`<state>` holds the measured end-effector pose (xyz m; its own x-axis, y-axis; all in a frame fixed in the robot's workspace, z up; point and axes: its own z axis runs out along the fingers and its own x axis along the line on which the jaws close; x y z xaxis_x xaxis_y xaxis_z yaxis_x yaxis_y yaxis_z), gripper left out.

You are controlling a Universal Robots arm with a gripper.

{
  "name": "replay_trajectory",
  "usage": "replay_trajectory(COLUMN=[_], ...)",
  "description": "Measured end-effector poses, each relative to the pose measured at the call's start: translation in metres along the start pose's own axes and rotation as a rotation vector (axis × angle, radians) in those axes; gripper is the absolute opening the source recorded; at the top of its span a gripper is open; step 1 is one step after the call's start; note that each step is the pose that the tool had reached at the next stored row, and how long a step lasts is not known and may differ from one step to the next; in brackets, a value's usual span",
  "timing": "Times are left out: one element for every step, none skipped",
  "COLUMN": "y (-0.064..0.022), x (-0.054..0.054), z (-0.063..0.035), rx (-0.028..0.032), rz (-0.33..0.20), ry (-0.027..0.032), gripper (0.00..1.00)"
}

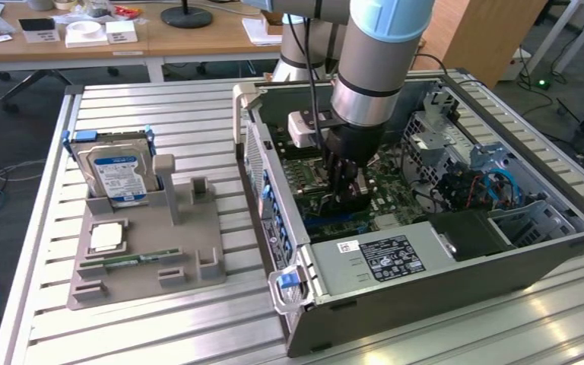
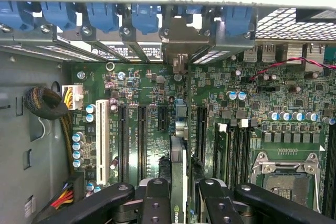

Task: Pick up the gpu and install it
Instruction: 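Insert the gpu into the slot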

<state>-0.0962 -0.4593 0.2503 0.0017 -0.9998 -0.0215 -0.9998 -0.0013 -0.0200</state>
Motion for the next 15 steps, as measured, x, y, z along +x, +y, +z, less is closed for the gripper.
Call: replay_trajectory(y=[0.0000, 0.0000, 0.0000, 0.0000, 0.0000, 0.0000, 0.0000, 0.0000, 0.0000, 0.0000, 0.0001, 0.0001, 0.0001, 0.0001, 0.0001], x=[0.0000, 0.0000, 0.0000, 0.0000, 0.0000, 0.0000, 0.0000, 0.0000, 0.0000, 0.0000, -0.0001, 0.0000, 0.0000, 0.0000, 0.0000], z=[0.0000, 0.0000, 0.0000, 0.0000, 0.0000, 0.0000, 0.0000, 0.0000, 0.0001, 0.0004, 0.0012, 0.0013, 0.0012, 0.0012, 0.0011], rx=[0.0000, 0.0001, 0.0000, 0.0000, 0.0000, 0.0001, 0.0000, 0.0001, 0.0000, -0.0001, 0.0004, 0.0005, 0.0004, 0.0003, 0.0003], rz=[0.000, 0.000, 0.000, 0.000, 0.000, 0.000, 0.000, 0.000, 0.001, 0.002, 0.003, 0.004, 0.004, 0.004, 0.004], ry=[0.0000, -0.0001, 0.0000, -0.0001, -0.0001, 0.0000, -0.0001, -0.0001, 0.0001, 0.0004, -0.0004, -0.0002, 0.0000, 0.0002, 0.0003], gripper=[0.25, 0.25, 0.25, 0.25, 0.25, 0.25, 0.25, 0.25, 0.25, 0.25, 0.25, 0.25, 0.25, 0.25, 0.25])
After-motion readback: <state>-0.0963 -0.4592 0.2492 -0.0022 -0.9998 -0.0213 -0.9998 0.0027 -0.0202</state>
